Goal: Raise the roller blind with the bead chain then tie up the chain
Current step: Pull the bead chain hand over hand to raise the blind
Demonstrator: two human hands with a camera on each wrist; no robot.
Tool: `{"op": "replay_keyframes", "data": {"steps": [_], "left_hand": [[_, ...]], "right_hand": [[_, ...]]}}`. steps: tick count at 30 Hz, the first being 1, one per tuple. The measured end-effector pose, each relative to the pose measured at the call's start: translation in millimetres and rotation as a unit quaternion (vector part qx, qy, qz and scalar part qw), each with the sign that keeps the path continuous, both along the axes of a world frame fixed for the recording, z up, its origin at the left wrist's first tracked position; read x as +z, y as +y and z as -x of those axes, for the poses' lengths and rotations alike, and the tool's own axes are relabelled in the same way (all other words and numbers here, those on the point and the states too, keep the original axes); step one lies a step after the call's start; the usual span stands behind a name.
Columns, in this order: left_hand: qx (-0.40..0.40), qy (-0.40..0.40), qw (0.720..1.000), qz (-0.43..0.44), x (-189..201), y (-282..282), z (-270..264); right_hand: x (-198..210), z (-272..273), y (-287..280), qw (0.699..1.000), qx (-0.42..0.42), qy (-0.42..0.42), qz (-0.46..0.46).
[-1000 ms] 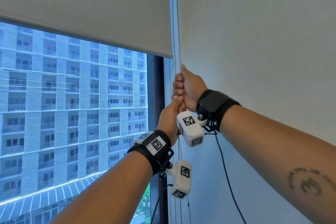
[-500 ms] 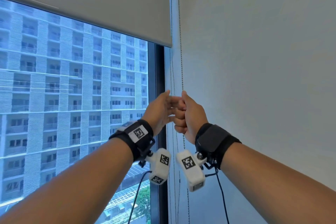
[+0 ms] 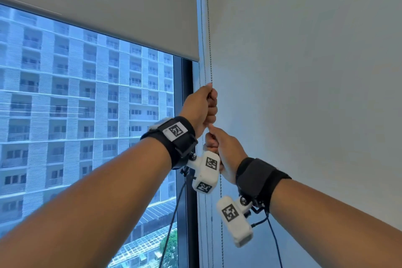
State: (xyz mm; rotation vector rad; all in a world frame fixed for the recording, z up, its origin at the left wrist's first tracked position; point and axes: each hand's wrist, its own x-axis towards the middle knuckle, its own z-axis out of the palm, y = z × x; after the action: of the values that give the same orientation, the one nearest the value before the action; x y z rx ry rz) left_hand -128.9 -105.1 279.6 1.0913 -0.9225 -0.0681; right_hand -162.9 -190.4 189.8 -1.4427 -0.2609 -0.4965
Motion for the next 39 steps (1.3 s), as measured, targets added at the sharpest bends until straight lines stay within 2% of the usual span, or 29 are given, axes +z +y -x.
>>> {"op": "replay_keyframes", "data": {"steps": [5,10,15,18,21,24,27,31,35,39], "left_hand": [[-0.002,-0.018,0.999,0.041,4,-4,13],[-0.009,-0.01,0.998,0.056,0,2,6],[-0.004,-0.007,0.999,0.041,-6,3,12],[0.023,0.006,0.999,0.038,-13,1,15],[0.034,-0.006,0.999,0.037,-15,0,14],[0.07,-0.075,0.995,0.005,-17,3,4],[0.061,-0.058,0.996,-0.031,-15,18,-2],[0.033,-0.102,0.992,-0.065,12,39,-6],[0.054,-0.142,0.984,-0.096,43,46,-4],[0.064,-0.16,0.981,-0.09,68,47,7]], "right_hand": [[44,5,-20,0.997,0.035,0.003,0.071],[105,20,-26,0.995,0.008,-0.038,0.087],[158,31,-9,0.996,-0.026,-0.074,0.04],[175,34,7,0.997,-0.031,-0.072,0.024],[177,35,23,0.996,-0.06,-0.065,-0.002],[169,35,34,0.993,-0.084,-0.084,-0.011],[163,40,36,0.992,-0.071,-0.099,-0.032],[156,44,33,0.991,-0.067,-0.114,-0.03],[146,42,31,0.989,-0.083,-0.122,-0.013],[128,47,36,0.991,-0.07,-0.117,0.006]]}}
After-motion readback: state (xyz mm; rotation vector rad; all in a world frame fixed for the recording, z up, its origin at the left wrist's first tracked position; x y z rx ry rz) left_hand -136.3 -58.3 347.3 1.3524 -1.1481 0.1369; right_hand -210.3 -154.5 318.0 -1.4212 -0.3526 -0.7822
